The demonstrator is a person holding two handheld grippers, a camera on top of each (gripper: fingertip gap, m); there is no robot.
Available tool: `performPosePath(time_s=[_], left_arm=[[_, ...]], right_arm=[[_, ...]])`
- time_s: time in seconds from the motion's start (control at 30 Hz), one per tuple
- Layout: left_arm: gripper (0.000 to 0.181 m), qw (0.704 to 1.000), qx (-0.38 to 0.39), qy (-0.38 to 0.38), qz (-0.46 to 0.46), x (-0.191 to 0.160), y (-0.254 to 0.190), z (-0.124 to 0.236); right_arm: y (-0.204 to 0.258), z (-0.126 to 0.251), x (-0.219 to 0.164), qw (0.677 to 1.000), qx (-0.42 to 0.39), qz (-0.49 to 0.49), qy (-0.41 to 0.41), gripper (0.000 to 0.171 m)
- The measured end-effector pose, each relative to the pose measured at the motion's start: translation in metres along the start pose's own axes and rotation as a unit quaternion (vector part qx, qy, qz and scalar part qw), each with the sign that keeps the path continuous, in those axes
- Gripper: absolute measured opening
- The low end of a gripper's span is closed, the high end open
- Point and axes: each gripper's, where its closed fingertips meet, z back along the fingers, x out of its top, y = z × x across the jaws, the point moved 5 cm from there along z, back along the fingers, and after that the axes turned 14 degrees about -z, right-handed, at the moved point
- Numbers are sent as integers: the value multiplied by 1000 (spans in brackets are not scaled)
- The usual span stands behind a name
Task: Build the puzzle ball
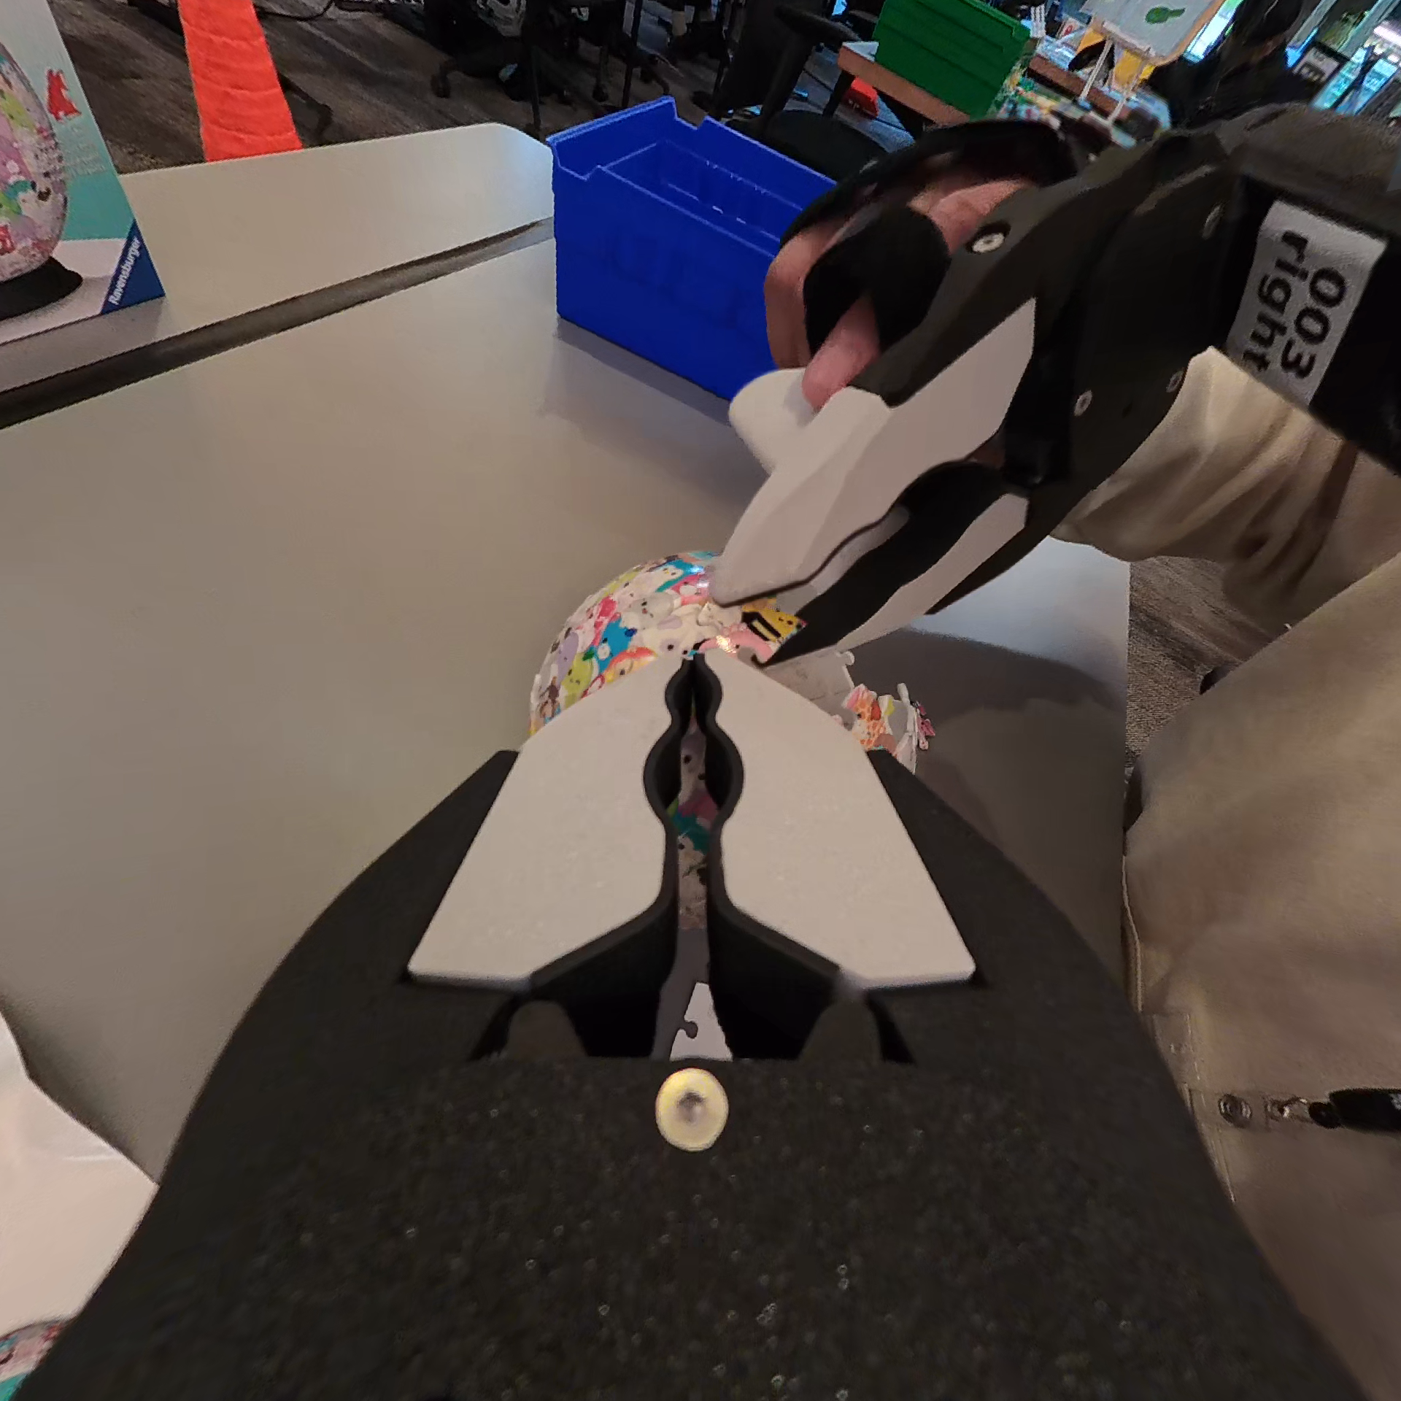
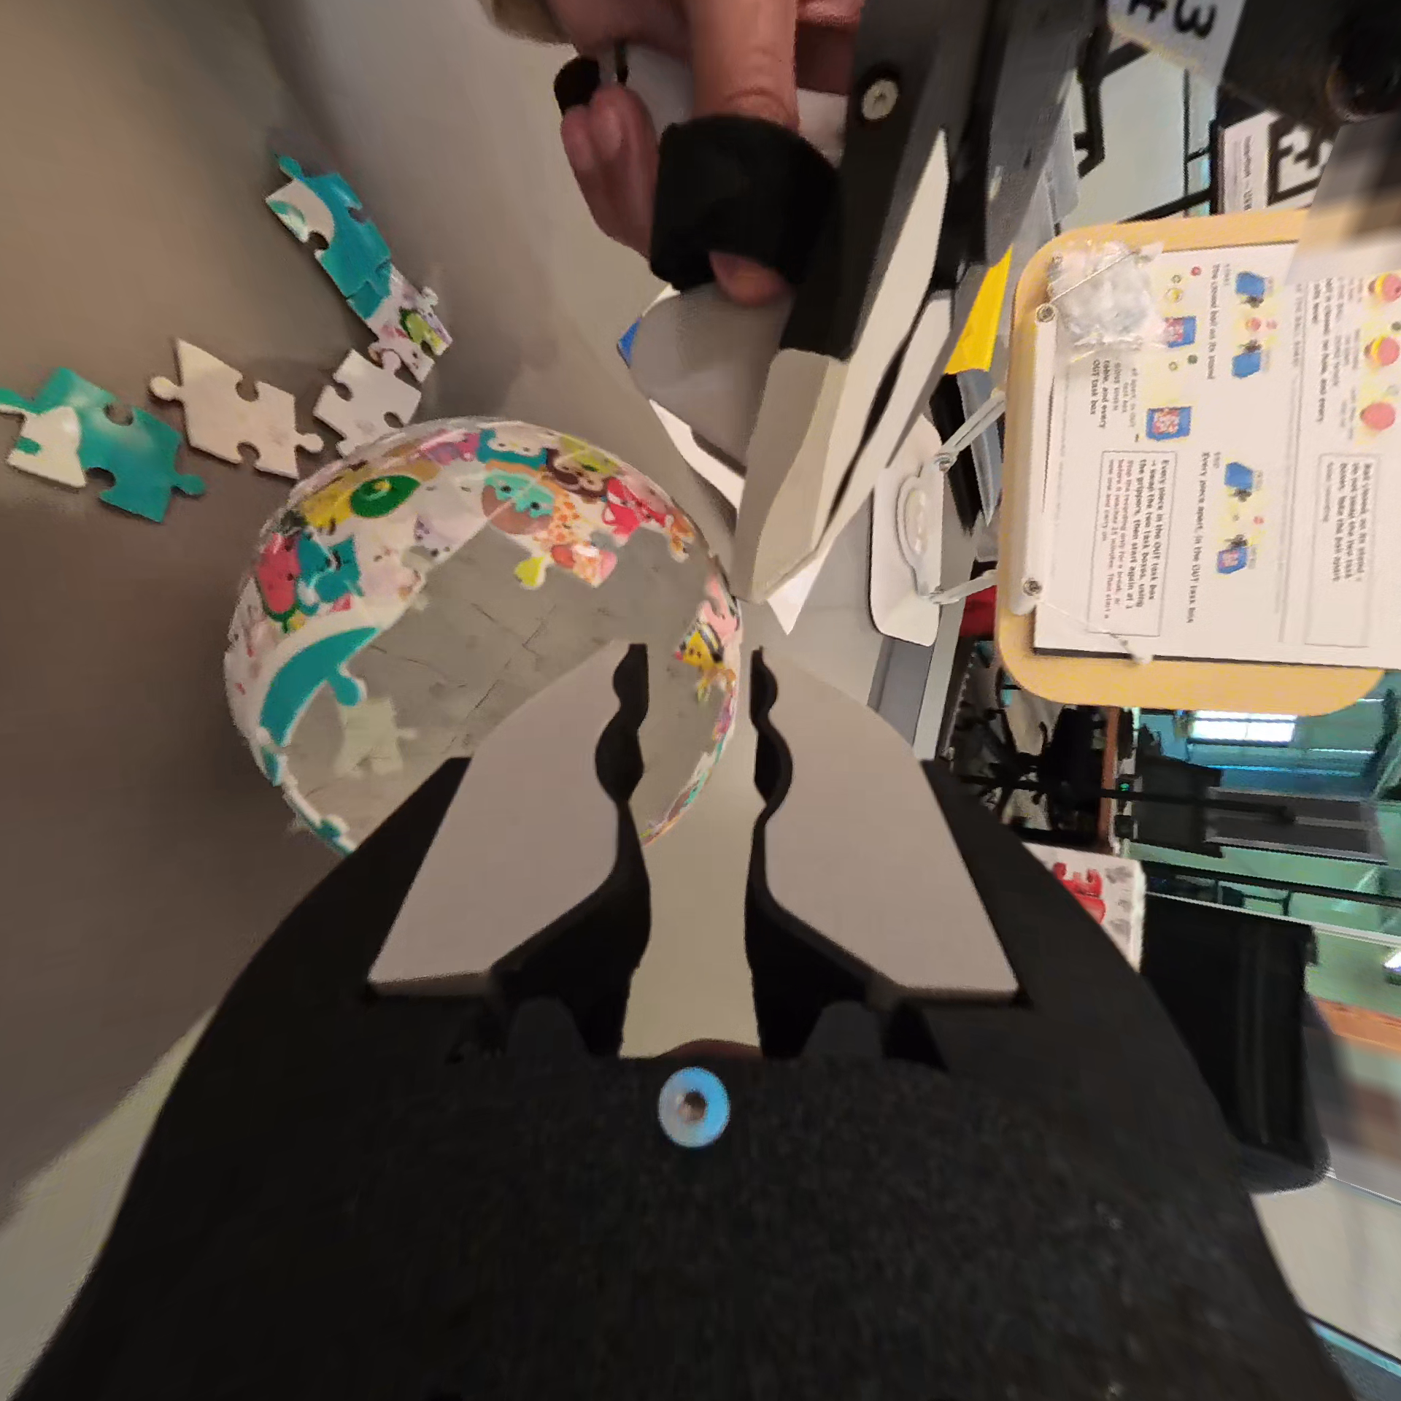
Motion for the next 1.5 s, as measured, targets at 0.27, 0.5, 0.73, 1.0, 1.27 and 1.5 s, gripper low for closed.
performPosePath(time_s=[0.27, 0.5, 0.73, 1.0, 1.27, 1.5], left_arm=[[0, 1000, -2, 1, 2, 1, 0, 0], [0, 1000, -4, 1, 2, 1, 0, -1], [0, 1000, -5, 1, 1, 2, 2, 0], [0, 1000, -6, 1, -1, 4, -1, -1], [0, 1000, -6, 3, -3, 3, -3, -1], [0, 1000, -8, 5, -5, 3, -3, -2]], right_arm=[[-1, -4, 0, 999, -21, 31, 2, 14], [-3, -6, -1, 998, -39, 55, 7, 10], [-1, 1, 5, 996, -62, 69, -3, 4], [-2, 2, 1, 995, -65, 78, -3, 4], [2, -1, 0, 993, -67, 97, -3, 7], [2, -2, 0, 993, -68, 101, 1, 8]])
